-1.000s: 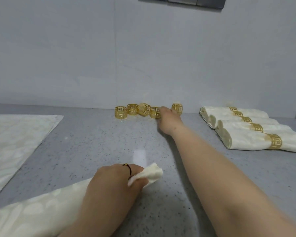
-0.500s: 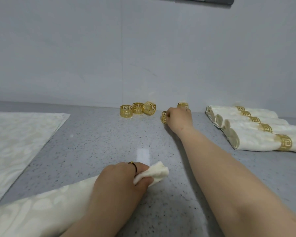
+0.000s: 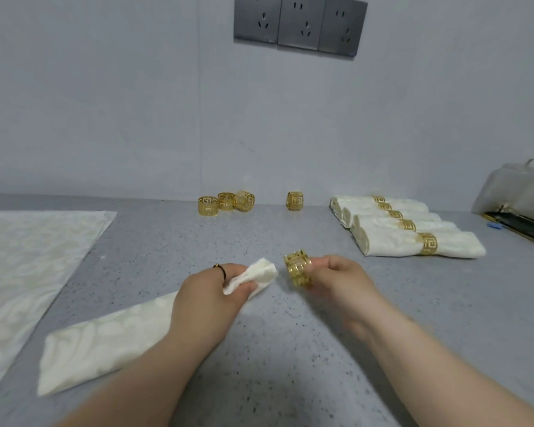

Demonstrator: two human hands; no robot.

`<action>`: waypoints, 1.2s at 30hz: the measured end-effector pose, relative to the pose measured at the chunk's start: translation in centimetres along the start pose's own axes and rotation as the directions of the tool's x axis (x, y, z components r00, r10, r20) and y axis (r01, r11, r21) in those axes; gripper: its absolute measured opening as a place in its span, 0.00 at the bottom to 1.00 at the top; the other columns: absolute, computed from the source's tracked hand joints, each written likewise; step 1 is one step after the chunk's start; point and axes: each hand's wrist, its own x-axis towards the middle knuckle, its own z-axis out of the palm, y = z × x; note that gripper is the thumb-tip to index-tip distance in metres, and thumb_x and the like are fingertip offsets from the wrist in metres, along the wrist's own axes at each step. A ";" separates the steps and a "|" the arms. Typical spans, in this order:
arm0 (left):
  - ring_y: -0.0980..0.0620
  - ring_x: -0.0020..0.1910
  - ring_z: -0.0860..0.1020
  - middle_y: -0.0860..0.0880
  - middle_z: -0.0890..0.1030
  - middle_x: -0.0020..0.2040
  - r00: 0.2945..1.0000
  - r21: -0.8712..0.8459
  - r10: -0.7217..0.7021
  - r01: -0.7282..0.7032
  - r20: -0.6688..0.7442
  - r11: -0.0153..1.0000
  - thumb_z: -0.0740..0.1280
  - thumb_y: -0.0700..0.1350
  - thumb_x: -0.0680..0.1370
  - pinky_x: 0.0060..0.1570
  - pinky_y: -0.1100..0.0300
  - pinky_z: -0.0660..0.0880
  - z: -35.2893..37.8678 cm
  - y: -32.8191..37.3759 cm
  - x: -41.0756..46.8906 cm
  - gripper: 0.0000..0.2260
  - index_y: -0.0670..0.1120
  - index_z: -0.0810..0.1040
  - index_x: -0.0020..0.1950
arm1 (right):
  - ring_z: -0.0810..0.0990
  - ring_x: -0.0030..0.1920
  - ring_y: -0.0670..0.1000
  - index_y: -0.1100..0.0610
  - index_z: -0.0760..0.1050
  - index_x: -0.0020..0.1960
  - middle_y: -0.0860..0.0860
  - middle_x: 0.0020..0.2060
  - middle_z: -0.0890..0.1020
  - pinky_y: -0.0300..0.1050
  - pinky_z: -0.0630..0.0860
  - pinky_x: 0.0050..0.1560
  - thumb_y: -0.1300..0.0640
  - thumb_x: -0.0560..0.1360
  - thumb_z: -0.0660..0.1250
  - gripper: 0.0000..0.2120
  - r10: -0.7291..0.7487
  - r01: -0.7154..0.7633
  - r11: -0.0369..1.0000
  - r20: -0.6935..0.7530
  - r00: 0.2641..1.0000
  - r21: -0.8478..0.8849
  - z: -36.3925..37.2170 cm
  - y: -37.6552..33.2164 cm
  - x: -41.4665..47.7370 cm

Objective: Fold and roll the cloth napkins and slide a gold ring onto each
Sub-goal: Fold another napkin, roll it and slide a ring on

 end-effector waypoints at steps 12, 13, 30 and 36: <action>0.74 0.35 0.74 0.64 0.78 0.29 0.999 -0.189 0.024 -0.017 0.033 0.982 0.71 0.43 0.72 0.35 0.80 0.66 1.0 1.8 -1.6 0.07 0.56 0.79 0.39 | 0.80 0.44 0.50 0.62 0.75 0.39 0.54 0.46 0.82 0.38 0.77 0.50 0.69 0.73 0.63 0.06 -0.120 0.096 0.907 0.033 0.992 0.410 0.4 1.2 -4.2; 0.73 0.34 0.75 0.64 0.79 0.29 0.999 -0.190 0.025 -0.017 0.042 0.982 0.71 0.43 0.72 0.34 0.79 0.67 1.0 1.8 -1.6 0.09 0.58 0.78 0.38 | 0.80 0.46 0.49 0.62 0.75 0.38 0.51 0.47 0.81 0.41 0.76 0.55 0.69 0.73 0.63 0.07 -0.152 0.131 0.927 0.033 0.988 0.350 0.3 1.3 -4.2; 0.65 0.30 0.74 0.56 0.77 0.27 0.998 -0.174 0.018 -0.007 0.062 0.985 0.71 0.39 0.71 0.30 0.73 0.68 1.0 2.2 -1.9 0.11 0.53 0.76 0.34 | 0.79 0.40 0.47 0.57 0.71 0.44 0.52 0.39 0.80 0.39 0.78 0.48 0.63 0.76 0.62 0.03 -0.129 0.096 0.970 0.141 0.982 0.221 0.1 1.6 -3.7; 0.66 0.32 0.75 0.65 0.77 0.27 0.992 -0.165 0.040 -0.020 0.119 0.986 0.72 0.39 0.70 0.31 0.75 0.68 0.9 1.8 -1.8 0.11 0.53 0.76 0.33 | 0.81 0.41 0.45 0.59 0.78 0.46 0.52 0.42 0.82 0.36 0.79 0.47 0.65 0.75 0.62 0.06 -0.099 0.036 0.973 0.272 0.957 0.229 -0.5 1.7 -3.2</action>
